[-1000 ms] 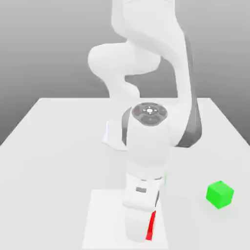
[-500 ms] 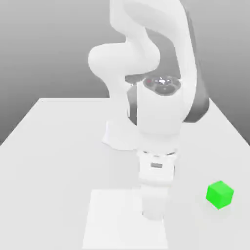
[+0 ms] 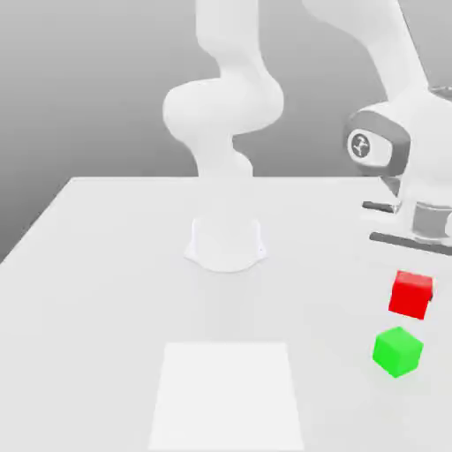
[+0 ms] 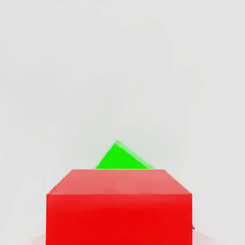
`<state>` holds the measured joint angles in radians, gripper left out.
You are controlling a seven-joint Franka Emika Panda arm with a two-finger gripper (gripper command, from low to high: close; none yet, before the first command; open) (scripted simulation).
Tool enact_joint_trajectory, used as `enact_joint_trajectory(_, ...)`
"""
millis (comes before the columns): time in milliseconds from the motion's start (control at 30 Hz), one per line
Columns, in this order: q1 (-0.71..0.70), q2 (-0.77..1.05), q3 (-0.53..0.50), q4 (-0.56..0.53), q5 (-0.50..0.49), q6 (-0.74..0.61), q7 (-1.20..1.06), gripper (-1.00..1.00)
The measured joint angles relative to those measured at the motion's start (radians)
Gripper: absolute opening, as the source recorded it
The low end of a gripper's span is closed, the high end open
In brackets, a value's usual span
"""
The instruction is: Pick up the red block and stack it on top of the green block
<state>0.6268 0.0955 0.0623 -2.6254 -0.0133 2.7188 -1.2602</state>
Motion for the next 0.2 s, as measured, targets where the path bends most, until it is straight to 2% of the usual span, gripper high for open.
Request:
enact_joint_trajectory(67, 0.003, 0.069, -0.007, 0.003, -0.012, 0.066, 0.005, -1.00)
enact_joint_trajectory(100, 0.005, 0.093, -0.010, 0.004, -0.016, 0.089, 0.007, 1.00)
enact_joint_trajectory(200, 0.005, 0.093, -0.010, 0.004, -0.016, 0.089, 0.007, 1.00)
